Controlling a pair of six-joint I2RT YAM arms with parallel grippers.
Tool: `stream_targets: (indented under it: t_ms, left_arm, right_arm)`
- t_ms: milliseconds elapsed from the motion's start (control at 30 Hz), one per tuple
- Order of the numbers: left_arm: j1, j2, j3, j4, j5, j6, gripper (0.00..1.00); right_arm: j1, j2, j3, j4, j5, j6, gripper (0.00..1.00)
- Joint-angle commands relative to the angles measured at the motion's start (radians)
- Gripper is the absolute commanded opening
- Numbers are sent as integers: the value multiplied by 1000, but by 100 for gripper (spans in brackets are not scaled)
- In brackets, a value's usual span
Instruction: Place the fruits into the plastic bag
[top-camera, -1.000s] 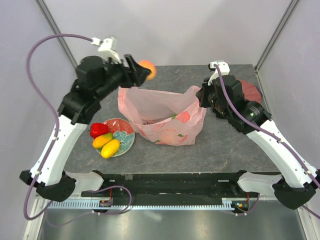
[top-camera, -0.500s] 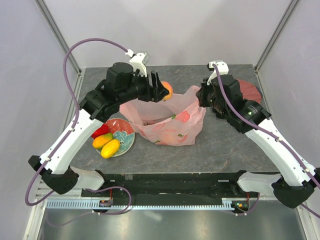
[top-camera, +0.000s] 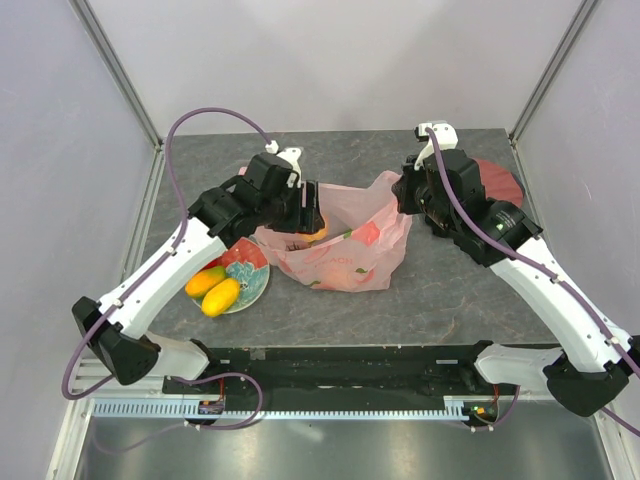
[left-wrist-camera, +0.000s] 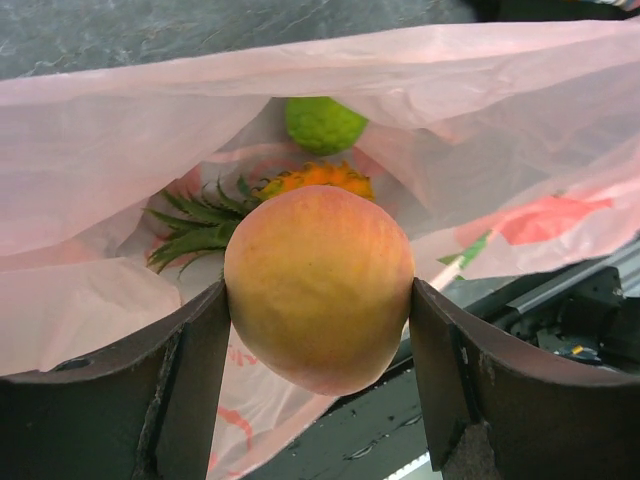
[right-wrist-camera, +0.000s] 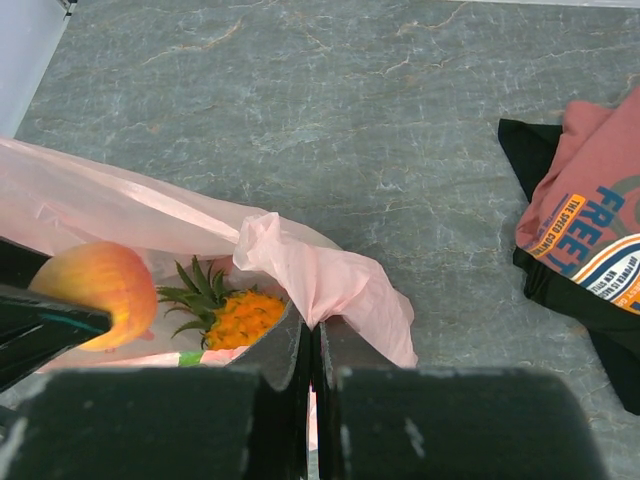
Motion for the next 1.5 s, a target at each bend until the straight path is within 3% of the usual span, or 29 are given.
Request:
stream_targets:
  t_ms: [0, 367, 800, 1267, 1467]
  left_arm:
    - [6, 47, -2, -40, -70, -39, 31]
    - [5, 142, -91, -20, -92, -71, 40]
    - [5, 161, -145, 13, -35, -77, 71]
    - [5, 130, -145, 29, 0, -62, 93]
    - [5, 69, -119, 55, 48, -30, 93]
  right_arm:
    - [-3, -15, 20, 35, 22, 23, 0]
    - [-3, -7, -2, 25, -22, 36, 0]
    - [-3, -27, -37, 28, -29, 62, 0]
    - [-3, -33, -46, 28, -21, 63, 0]
    - [-3, -36, -46, 29, -16, 65, 0]
